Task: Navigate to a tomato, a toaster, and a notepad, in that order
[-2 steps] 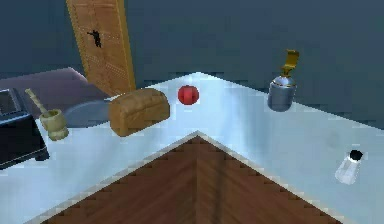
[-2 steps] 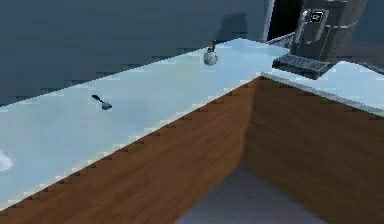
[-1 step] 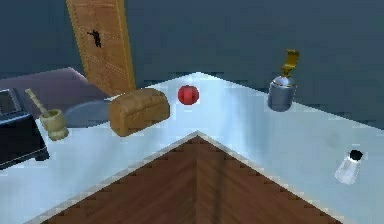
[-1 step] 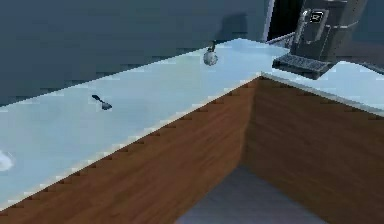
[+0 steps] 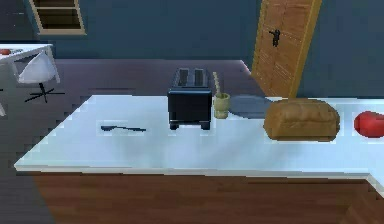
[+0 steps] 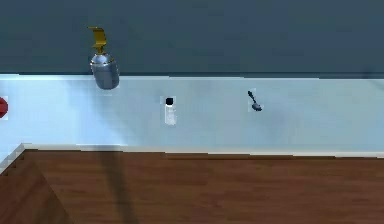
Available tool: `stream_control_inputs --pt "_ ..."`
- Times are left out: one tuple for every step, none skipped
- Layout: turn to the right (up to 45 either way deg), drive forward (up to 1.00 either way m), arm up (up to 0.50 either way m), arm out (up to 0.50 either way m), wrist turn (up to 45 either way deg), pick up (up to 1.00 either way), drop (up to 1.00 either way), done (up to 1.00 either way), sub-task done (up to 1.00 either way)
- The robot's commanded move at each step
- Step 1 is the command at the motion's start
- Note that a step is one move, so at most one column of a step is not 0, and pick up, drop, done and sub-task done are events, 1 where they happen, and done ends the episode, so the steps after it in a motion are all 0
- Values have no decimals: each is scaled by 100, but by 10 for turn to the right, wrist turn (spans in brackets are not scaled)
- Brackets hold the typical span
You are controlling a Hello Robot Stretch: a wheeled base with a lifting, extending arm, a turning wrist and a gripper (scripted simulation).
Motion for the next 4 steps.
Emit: stream_control_inputs --pt "0 0 0 0 0 0 0 0 100" --pt "-450 0 0 0 0 0 0 0 0" --pt "-450 0 0 0 0 0 0 0 0" --pt "-300 0 0 0 0 0 0 0 0"
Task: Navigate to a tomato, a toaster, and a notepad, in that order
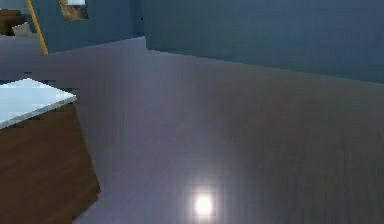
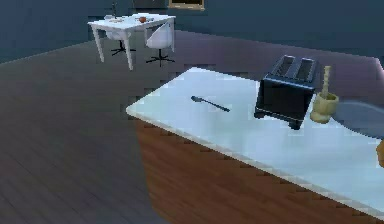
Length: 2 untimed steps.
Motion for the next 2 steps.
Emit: stream_control_inputs --pt "0 100 0 0 0 0 0 0 0" --pt "-60 0 0 0 0 0 0 0 0"
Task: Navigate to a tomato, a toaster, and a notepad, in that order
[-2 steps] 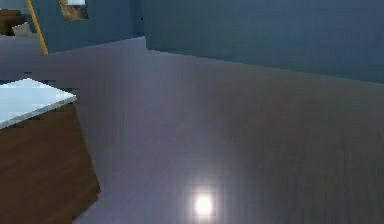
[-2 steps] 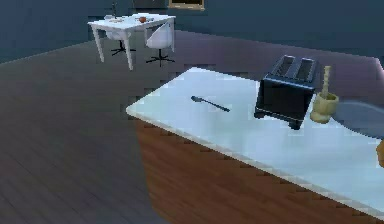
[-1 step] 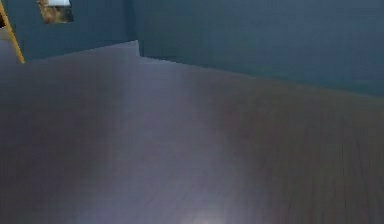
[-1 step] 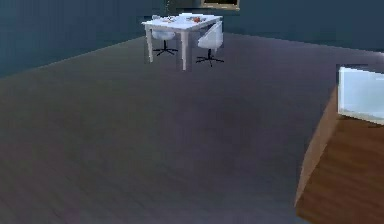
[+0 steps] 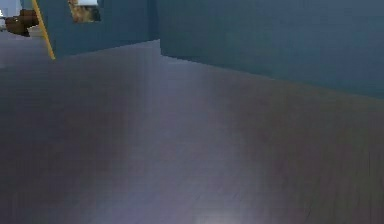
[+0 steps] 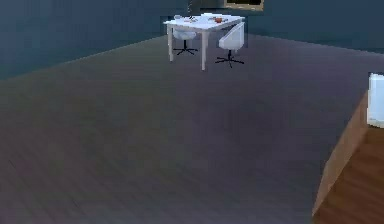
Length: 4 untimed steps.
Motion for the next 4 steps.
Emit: stream_control_inputs --pt "0 15 0 0 0 0 0 0 0" --pt "-60 0 0 0 0 0 0 0 0" --pt "0 45 0 0 0 0 0 0 0" --pt "-360 0 0 0 0 0 0 0 0"
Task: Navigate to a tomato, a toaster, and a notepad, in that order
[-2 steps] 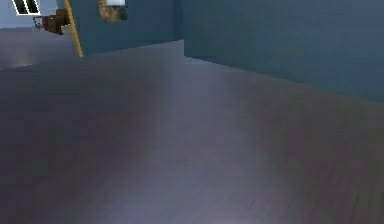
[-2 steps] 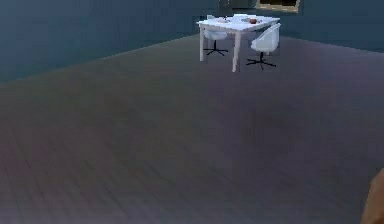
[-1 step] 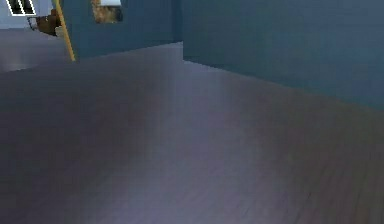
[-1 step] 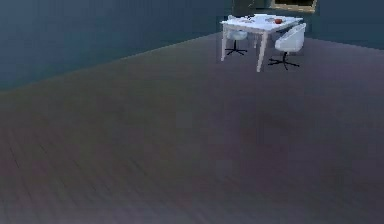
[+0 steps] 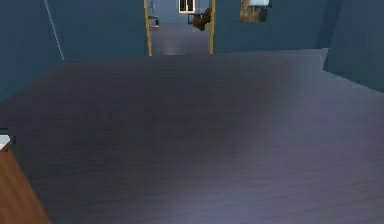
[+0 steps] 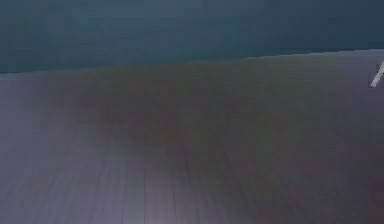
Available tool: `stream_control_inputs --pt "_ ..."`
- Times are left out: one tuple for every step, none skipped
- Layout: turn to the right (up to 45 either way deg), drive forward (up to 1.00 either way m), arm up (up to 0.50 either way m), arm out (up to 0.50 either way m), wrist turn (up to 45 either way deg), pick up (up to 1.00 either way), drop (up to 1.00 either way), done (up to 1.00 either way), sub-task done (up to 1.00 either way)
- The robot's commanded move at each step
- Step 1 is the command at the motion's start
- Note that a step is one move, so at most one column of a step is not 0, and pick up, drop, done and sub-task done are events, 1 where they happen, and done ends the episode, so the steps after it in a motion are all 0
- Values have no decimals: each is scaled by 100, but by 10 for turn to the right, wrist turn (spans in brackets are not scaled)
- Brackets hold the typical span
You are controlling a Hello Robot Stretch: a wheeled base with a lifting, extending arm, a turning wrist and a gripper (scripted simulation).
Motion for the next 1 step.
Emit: stream_control_inputs --pt "0 100 0 0 0 0 0 0 0"
